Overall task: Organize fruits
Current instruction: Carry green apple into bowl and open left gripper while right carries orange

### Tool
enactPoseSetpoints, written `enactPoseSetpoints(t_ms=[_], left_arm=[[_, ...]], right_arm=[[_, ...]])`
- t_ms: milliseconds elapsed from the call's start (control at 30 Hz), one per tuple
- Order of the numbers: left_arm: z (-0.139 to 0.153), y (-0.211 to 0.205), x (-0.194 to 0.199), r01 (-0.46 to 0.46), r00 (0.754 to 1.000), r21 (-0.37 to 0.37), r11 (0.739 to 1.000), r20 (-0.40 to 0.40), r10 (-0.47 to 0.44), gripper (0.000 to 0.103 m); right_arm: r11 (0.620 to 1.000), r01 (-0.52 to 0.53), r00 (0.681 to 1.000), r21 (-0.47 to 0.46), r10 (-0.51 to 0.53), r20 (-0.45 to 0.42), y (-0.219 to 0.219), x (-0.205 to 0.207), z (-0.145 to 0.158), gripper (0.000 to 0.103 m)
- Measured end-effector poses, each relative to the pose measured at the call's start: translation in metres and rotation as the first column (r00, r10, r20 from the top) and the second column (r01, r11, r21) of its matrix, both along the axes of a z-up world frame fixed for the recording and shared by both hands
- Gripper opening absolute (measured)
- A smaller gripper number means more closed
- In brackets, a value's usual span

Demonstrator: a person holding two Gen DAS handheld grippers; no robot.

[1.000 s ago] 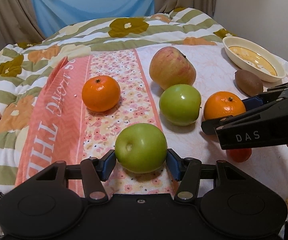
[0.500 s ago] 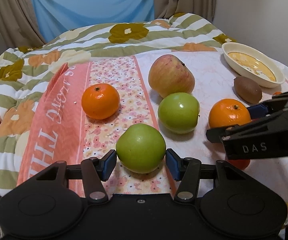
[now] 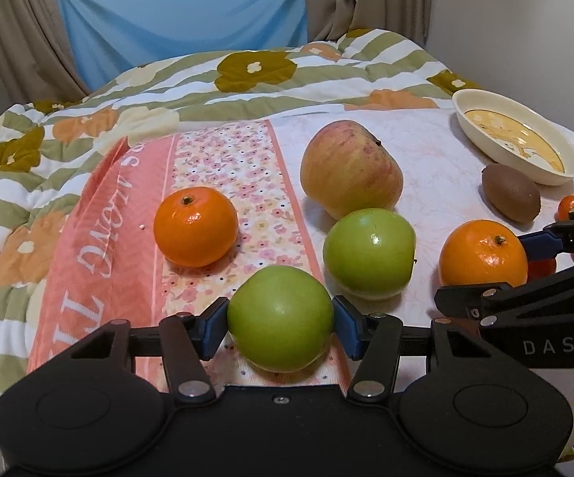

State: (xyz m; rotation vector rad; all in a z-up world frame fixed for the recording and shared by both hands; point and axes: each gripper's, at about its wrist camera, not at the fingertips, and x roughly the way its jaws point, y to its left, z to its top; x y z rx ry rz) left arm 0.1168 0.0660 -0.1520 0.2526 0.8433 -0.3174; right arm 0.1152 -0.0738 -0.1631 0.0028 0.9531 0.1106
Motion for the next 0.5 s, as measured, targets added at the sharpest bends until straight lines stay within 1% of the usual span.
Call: enactPoseSetpoints(t_ms=[133,300,500], left_arm=[[0.003,0.002,-0.003,-0.009,1.0,-0.006,1.0,-0.012,0.009,0.06],[0.01,0.007,-0.007,-0.021,1.0,-0.018,1.0,-0.004,0.021,0.06],[0.034,0.004,-0.012,-0.011,1.0,-0.034,0.999,0.026,0.012,0.06]], right_arm=[[1.0,0.0,1.0,0.004,0.0,0.009,-0.001,0.0,0.002,0.077],[1.0,0.007,1.0,0.004,-0.007,0.022,-0.001,-0.001,0.009,0.077],[0.999,0.036,0.998,0.028,-0.037,0.058,-0.01,-0.004,0.031,0.077]])
